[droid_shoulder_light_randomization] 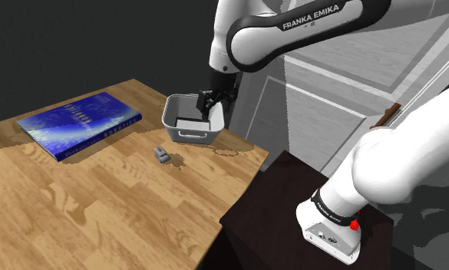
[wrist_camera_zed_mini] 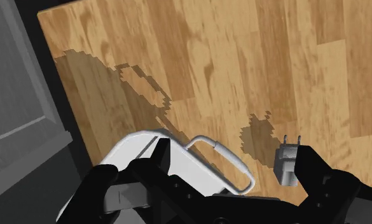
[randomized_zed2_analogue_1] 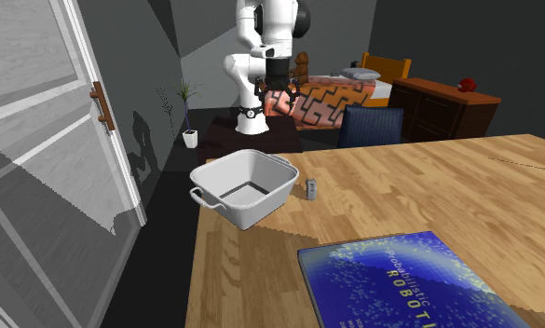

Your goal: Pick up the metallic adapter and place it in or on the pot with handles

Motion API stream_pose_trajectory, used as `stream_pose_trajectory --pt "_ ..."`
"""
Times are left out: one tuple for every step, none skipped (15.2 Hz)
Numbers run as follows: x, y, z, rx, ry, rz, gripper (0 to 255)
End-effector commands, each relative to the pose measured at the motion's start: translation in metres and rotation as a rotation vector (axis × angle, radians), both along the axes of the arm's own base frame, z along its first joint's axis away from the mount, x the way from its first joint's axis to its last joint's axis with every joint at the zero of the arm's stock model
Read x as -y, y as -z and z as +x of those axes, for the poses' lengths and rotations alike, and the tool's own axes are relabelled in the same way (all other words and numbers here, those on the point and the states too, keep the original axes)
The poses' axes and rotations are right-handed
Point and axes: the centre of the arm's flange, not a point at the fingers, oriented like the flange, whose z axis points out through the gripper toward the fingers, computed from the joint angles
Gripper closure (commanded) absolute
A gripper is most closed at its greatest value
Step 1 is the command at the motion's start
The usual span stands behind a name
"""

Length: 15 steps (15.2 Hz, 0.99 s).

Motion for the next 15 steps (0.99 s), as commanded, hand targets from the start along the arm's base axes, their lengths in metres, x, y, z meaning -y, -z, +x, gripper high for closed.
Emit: stream_pose_trajectory --pt "-0.013 0.019 0.014 -0.003 0.002 0.001 0" --pt "-0.019 0.029 0.02 -0.005 0.003 0.001 0" --pt "-0.024 0.039 0.027 -0.007 0.004 0.001 0" --pt "-0.03 0.049 0.034 -0.009 0.004 0.001 0" --pt "-0.036 0.059 0.041 -0.01 0.005 0.001 0" --pt "-0.041 0.069 0.048 -0.012 0.006 0.001 0" --pt "-0.047 0.079 0.055 -0.014 0.007 0.001 0" --pt "-0.052 0.089 0.061 -0.016 0.008 0.001 0" --pt "-0.058 0.1 0.068 -0.018 0.008 0.001 0" --pt "-0.063 0.11 0.075 -0.02 0.009 0.001 0" --pt "-0.069 0.12 0.082 -0.022 0.01 0.001 0" --pt "-0.074 0.13 0.088 -0.023 0.011 0.001 0" --pt "-0.08 0.14 0.095 -0.025 0.011 0.001 0" --pt "-0.086 0.15 0.102 -0.027 0.012 0.001 0" --pt "-0.091 0.16 0.108 -0.029 0.013 0.001 0"
